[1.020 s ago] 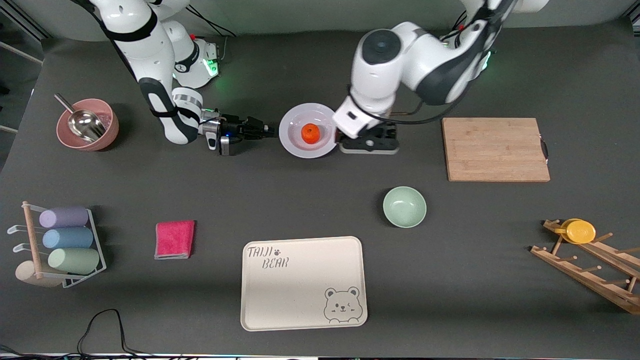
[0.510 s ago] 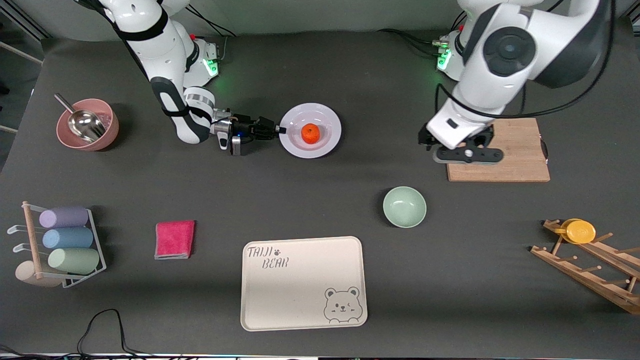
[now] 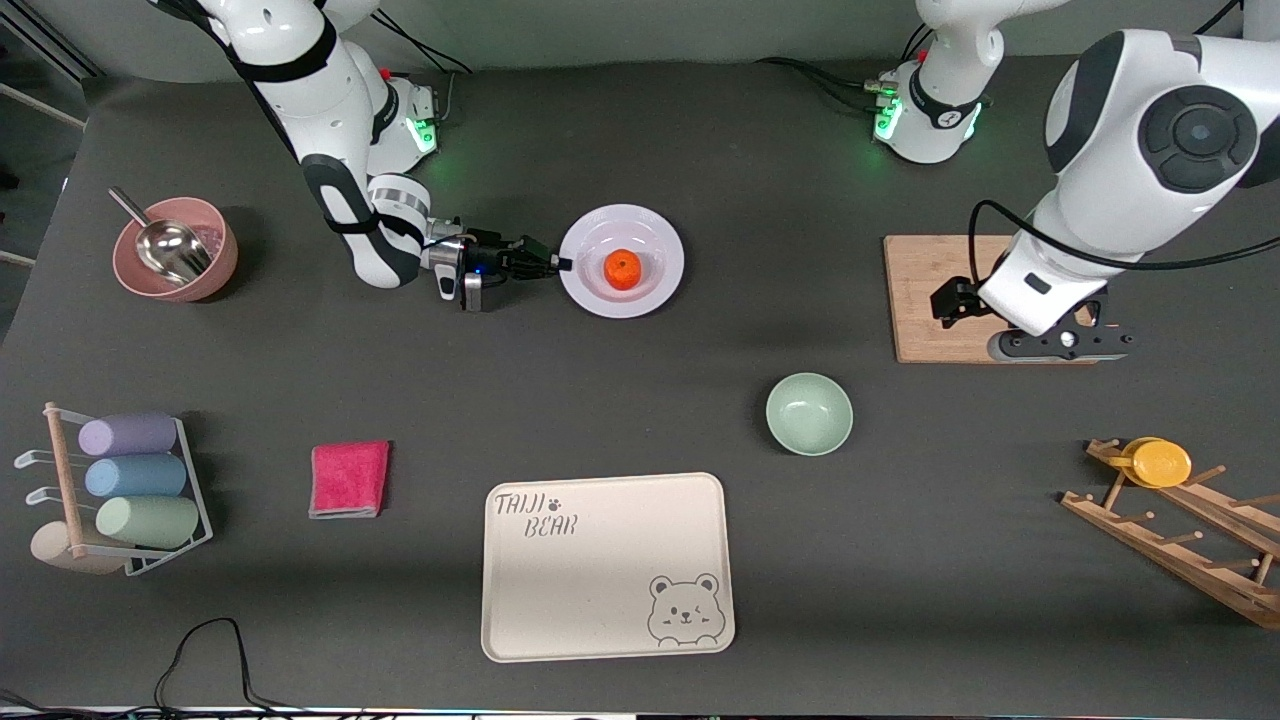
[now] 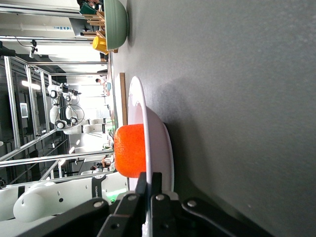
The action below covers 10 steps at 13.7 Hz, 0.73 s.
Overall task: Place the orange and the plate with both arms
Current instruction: 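Withdraw the left gripper while the right gripper grips the plate rim, then slide the plate with the right gripper onto the bear tray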
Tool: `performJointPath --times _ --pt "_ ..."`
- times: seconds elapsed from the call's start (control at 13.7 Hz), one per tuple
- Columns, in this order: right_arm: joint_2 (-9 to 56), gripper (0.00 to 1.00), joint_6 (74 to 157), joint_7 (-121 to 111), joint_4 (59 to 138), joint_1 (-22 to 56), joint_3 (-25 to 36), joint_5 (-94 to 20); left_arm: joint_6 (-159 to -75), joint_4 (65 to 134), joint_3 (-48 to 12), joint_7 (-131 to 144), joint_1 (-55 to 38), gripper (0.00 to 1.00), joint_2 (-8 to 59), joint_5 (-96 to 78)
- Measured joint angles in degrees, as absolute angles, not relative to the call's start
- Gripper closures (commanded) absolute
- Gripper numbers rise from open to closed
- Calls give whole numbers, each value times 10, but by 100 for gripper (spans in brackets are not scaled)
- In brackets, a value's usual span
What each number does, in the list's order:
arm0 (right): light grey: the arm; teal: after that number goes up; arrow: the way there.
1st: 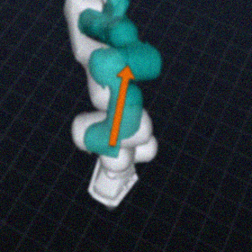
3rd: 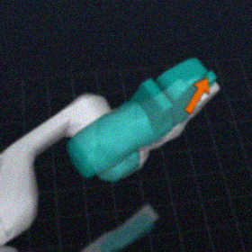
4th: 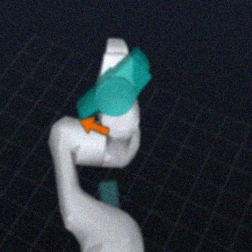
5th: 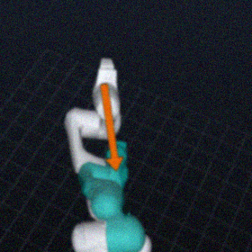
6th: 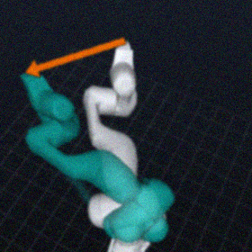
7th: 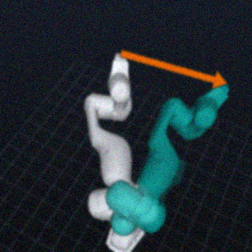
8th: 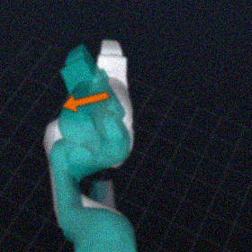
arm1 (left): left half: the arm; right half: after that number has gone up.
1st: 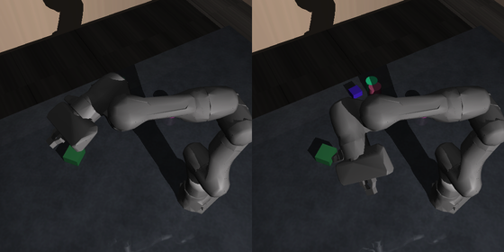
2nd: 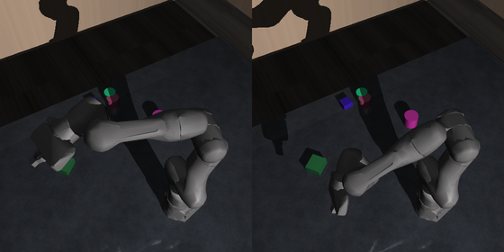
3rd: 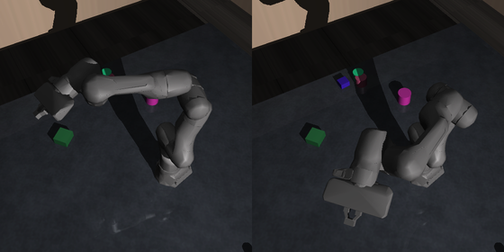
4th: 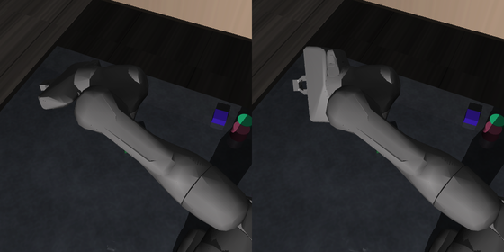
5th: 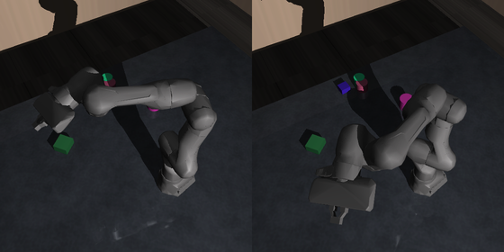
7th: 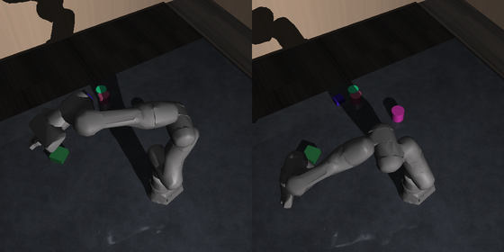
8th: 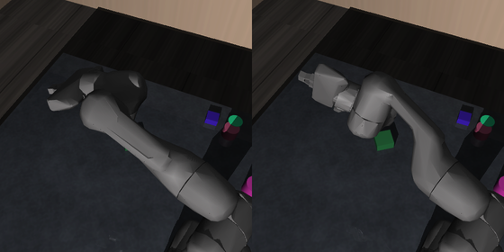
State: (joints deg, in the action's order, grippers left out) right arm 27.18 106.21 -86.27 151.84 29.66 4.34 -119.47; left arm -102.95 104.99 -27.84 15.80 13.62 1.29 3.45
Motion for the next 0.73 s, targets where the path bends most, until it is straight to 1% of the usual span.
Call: performJointPath --times 0.15,0.29,0.58,0.73 --pt "271 100 1061 -863 1515 296 43 -1195 -1023 1038 -269 158 137 0 12 35" --pt "258 100 1061 -863 1508 286 43 -1195 -1020 1026 -239 150 138 0 9 35" --pt "182 100 1062 -847 1506 252 43 -1169 -995 987 -180 85 140 0 5 5" --pt "138 100 1064 -805 1506 233 43 -1130 -976 972 -167 67 140 0 4 1"
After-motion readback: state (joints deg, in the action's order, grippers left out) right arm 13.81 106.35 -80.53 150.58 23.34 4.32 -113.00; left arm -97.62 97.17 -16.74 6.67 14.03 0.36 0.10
